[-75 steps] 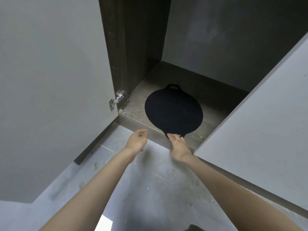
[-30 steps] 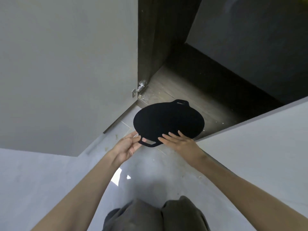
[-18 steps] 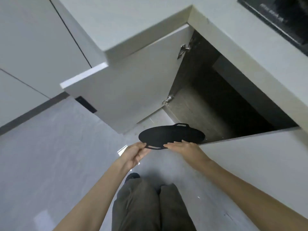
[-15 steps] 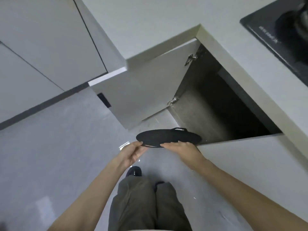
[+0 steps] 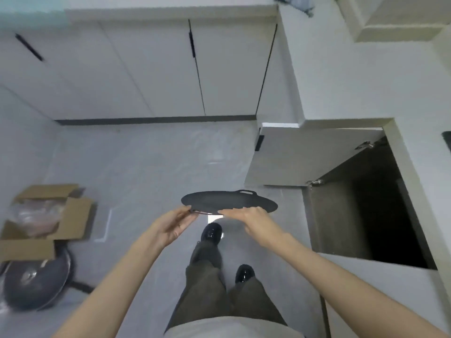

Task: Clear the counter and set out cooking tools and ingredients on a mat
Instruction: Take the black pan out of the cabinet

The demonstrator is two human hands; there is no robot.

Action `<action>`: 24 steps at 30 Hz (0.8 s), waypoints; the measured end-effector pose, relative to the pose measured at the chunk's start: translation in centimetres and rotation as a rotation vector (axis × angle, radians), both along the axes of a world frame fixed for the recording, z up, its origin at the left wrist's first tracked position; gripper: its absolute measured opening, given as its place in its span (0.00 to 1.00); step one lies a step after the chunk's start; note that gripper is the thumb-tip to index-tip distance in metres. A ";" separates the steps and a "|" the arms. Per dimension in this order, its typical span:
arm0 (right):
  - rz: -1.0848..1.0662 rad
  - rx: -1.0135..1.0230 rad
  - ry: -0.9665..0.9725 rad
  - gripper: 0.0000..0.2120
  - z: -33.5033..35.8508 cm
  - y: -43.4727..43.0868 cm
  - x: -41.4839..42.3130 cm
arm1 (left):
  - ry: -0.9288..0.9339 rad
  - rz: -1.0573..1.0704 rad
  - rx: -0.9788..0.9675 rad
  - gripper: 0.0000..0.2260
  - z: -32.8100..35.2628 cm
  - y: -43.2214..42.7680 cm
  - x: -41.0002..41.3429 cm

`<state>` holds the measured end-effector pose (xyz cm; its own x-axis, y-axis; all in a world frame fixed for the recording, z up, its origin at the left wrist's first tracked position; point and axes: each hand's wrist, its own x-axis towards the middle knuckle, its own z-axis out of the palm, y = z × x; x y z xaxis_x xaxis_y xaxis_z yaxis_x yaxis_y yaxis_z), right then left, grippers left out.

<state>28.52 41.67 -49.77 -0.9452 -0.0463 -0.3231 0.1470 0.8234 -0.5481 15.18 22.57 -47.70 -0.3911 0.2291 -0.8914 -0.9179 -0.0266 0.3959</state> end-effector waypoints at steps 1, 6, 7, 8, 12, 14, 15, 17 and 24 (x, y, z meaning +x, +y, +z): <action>0.030 -0.020 0.011 0.41 0.9 -1.0 -1.3 | 0.017 0.048 0.008 0.04 1.1 -1.7 -0.4; 0.186 -0.029 0.091 0.41 4.2 -5.1 -7.5 | 0.072 0.228 0.030 0.03 4.7 -7.8 -3.5; 0.223 -0.015 0.102 0.42 4.8 -5.9 -9.2 | 0.081 0.257 0.036 0.03 5.4 -8.9 -4.6; 0.252 -0.002 0.112 0.42 5.4 -6.3 -10.7 | 0.088 0.281 0.048 0.03 5.9 -9.6 -5.5; 0.338 0.074 0.179 0.42 8.0 -8.1 -18.2 | 0.120 0.379 0.105 0.03 7.7 -12.2 -10.9; 0.371 0.110 0.200 0.42 9.5 -9.0 -22.5 | 0.146 0.427 0.137 0.04 8.7 -13.3 -14.4; 0.388 0.129 0.224 0.42 10.3 -9.4 -24.4 | 0.161 0.444 0.149 0.04 9.3 -13.7 -16.0; 0.407 0.157 0.256 0.41 11.9 -10.4 -28.1 | 0.197 0.463 0.165 0.04 10.5 -14.8 -19.5; 0.484 0.233 0.397 0.44 17.3 -13.9 -40.3 | 0.356 0.480 0.220 0.08 15.5 -18.8 -30.8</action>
<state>-11.79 27.72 -32.47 -0.8847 -0.4662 -0.0076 -0.4451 0.8493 -0.2837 -15.67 3.80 -32.19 -0.7591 0.1177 -0.6402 -0.5972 -0.5173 0.6130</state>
